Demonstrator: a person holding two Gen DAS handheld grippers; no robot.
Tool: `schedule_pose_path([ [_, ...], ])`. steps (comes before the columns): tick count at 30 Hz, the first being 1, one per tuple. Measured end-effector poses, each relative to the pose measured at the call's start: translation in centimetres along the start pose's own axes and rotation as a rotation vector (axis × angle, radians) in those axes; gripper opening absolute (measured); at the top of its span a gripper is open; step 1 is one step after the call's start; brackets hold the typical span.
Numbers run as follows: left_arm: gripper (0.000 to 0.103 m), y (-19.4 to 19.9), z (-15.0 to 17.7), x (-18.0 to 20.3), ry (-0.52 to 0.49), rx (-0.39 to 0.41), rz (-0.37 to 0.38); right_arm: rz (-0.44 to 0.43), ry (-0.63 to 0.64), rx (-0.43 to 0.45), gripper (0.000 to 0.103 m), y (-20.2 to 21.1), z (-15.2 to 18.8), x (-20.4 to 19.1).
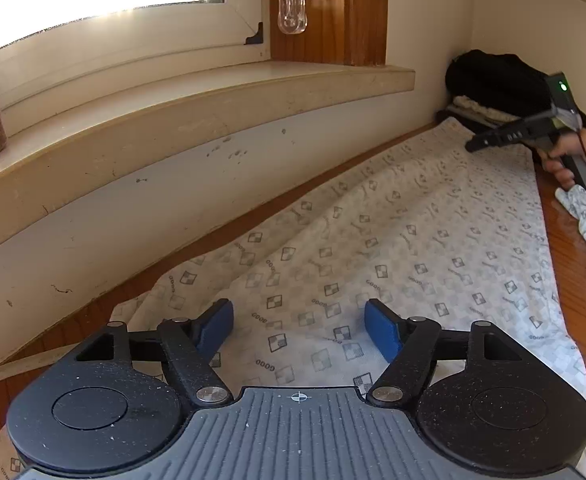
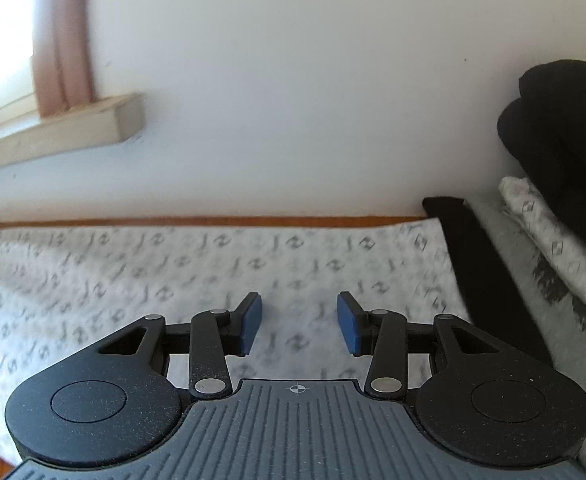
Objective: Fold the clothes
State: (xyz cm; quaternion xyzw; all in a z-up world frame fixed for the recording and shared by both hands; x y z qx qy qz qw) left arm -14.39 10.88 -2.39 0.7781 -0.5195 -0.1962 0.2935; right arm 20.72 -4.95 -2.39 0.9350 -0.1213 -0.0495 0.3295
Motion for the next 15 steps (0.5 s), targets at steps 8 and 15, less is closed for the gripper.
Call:
schedule_pose_path([
  [8,0.053,-0.1,-3.5,-0.9,0.117,0.078,-0.051,-0.020,0.004,-0.003,0.055,-0.2,0.5,-0.3],
  [15,0.007,-4.4,-4.7,-1.6,0.245,-0.013,0.033,-0.021,0.003,-0.002,0.056,-0.6,0.2,0.0],
])
Point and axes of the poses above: each gripper's, at about its wrist camera, not at the fingertips, and y roughly against the way its jaws point, x to its right, z to its underside, the point moved 7 cm from there along -y, roughly the way its jaws point, and after that the axes turned 3 degrees about -x, right-handed, at the moved point
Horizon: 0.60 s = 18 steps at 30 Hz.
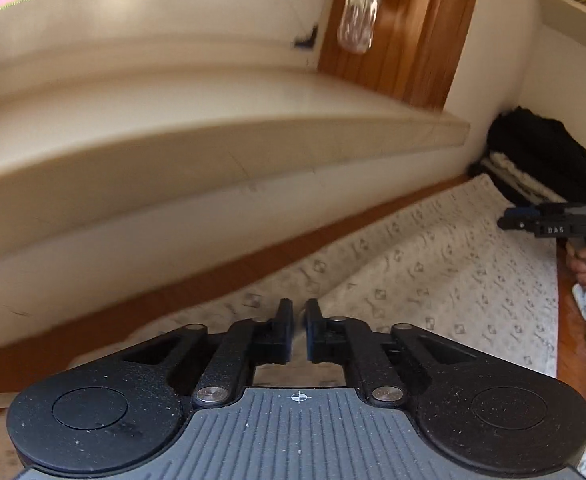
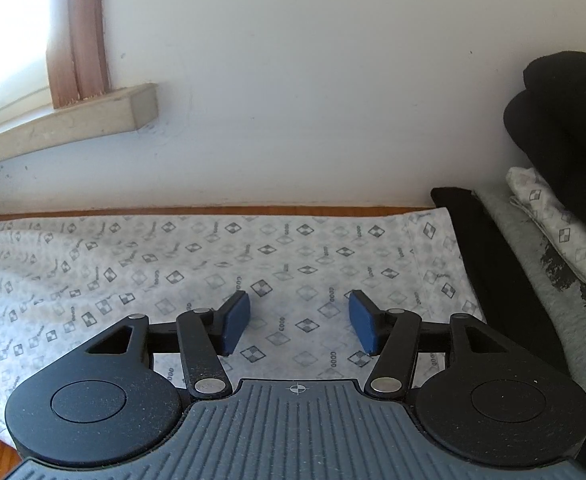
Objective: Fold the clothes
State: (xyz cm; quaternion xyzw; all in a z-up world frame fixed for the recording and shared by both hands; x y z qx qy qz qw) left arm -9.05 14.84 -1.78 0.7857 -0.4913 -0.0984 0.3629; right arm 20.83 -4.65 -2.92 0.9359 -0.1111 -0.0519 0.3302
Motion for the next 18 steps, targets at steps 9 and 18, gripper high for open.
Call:
schedule_pose_path([
  [9,0.007,-1.4,-1.0,0.0,-0.036,0.024,-0.171,-0.001,-0.002,0.000,0.056,0.1,0.1,-0.1],
  [18,0.053,-1.5,-0.5,5.3,-0.208,0.026,-0.158,-0.006,-0.009,0.001,0.056,0.6,0.2,0.1],
])
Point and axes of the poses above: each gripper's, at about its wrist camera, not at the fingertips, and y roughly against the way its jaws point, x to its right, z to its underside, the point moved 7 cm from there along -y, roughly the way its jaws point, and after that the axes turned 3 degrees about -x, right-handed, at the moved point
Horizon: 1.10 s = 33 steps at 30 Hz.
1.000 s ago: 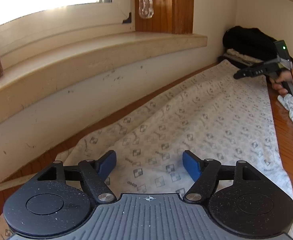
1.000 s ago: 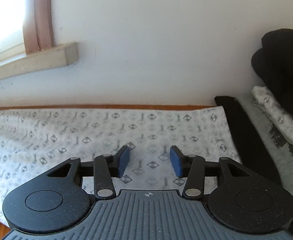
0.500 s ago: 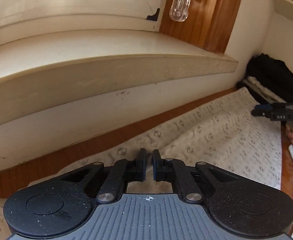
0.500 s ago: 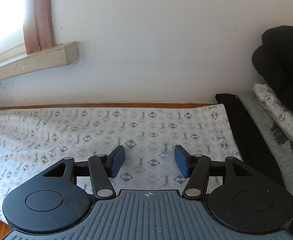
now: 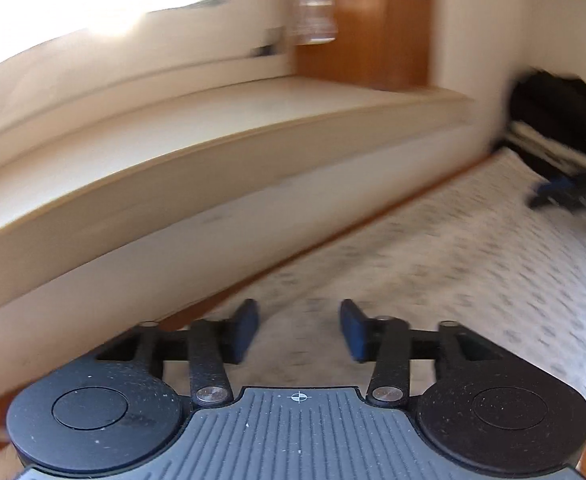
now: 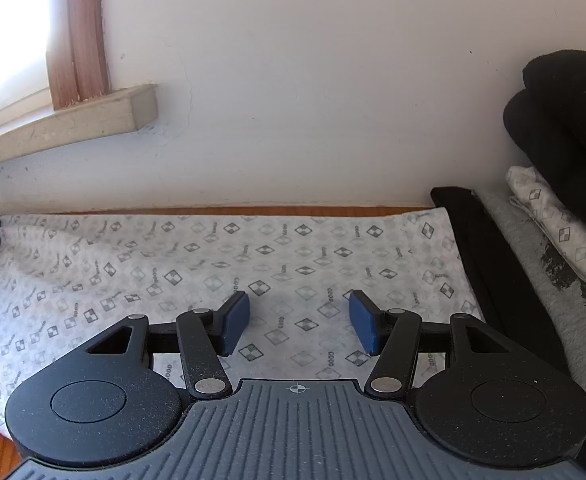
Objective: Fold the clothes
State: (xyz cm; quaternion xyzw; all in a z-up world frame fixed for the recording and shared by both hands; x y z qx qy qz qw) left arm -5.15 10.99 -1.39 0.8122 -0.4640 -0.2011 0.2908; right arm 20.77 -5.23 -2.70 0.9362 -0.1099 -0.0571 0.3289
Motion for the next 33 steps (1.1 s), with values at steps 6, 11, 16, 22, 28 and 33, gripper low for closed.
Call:
schedule_pose_path([
  [6,0.069,0.9,0.3,5.4,-0.116,0.030,0.051,-0.002,-0.004,0.000,0.056,0.0,0.0,0.0],
  [11,0.071,1.1,2.1,6.5,-0.117,0.022,0.072,-0.005,-0.008,0.001,0.056,0.0,-0.1,0.1],
  [16,0.076,1.8,2.7,6.1,-0.091,0.030,0.049,-0.003,-0.007,0.001,0.056,-0.1,-0.1,0.1],
  [22,0.081,6.5,3.1,4.0,-0.022,0.090,0.009,0.002,0.000,-0.002,0.058,-0.1,-0.1,0.0],
  [28,0.087,13.3,6.7,-3.2,0.048,0.106,-0.107,0.000,0.044,0.021,0.070,0.3,-0.2,-0.6],
  [33,0.087,19.3,11.9,-11.9,0.135,0.082,-0.263,-0.003,0.110,0.155,0.090,4.3,-1.2,-3.8],
])
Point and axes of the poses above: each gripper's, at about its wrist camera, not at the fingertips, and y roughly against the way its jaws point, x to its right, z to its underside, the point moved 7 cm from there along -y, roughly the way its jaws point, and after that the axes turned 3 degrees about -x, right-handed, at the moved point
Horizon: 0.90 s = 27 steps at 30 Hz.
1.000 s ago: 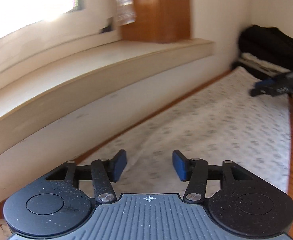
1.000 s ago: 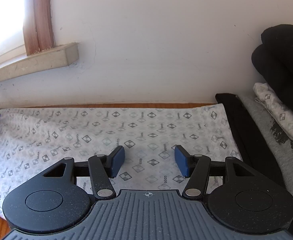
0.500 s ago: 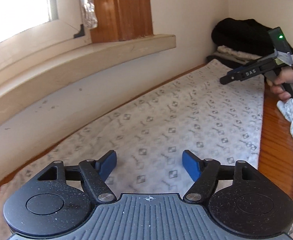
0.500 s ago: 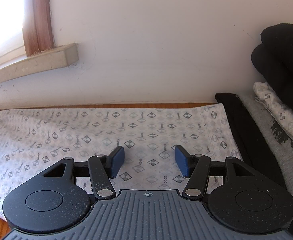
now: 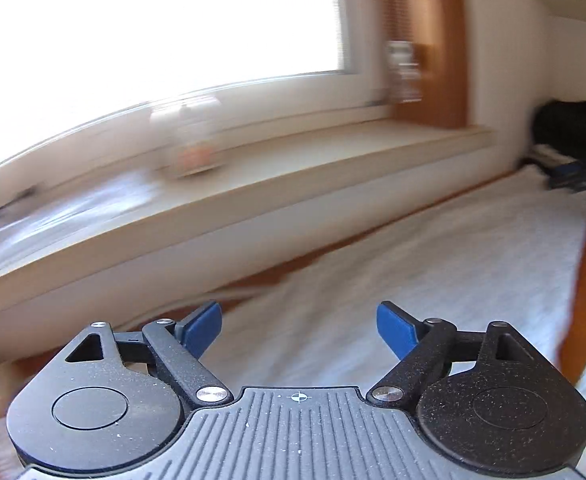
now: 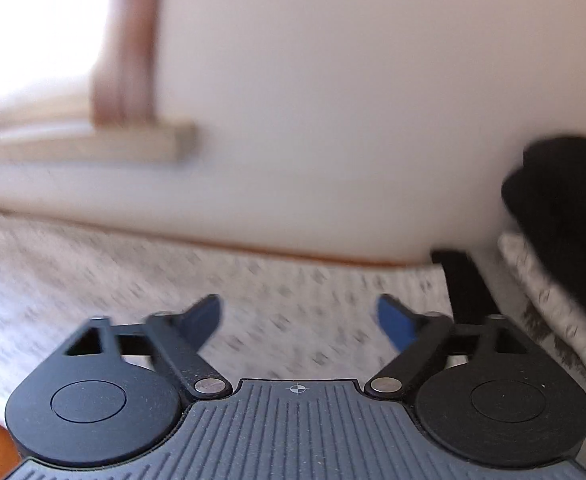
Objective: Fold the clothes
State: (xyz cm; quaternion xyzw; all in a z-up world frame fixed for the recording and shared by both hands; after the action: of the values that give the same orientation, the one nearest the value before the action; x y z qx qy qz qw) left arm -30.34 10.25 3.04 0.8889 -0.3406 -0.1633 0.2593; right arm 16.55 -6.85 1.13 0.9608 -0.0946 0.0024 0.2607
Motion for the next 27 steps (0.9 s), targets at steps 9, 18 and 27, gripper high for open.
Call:
schedule_pose_path([
  [9,0.087,4.2,7.1,-15.1,0.130,-0.093,-0.184,-0.127,0.004,-0.093,0.086,4.4,2.1,-7.6],
  [18,0.077,2.6,10.3,-20.2,0.199,-0.152,-0.138,-0.046,-0.029,-0.162,0.069,2.9,5.4,-8.5],
  [27,0.012,2.0,9.7,-20.4,0.141,-0.091,-0.232,-0.053,-0.061,-0.166,0.073,2.2,5.7,-8.1],
])
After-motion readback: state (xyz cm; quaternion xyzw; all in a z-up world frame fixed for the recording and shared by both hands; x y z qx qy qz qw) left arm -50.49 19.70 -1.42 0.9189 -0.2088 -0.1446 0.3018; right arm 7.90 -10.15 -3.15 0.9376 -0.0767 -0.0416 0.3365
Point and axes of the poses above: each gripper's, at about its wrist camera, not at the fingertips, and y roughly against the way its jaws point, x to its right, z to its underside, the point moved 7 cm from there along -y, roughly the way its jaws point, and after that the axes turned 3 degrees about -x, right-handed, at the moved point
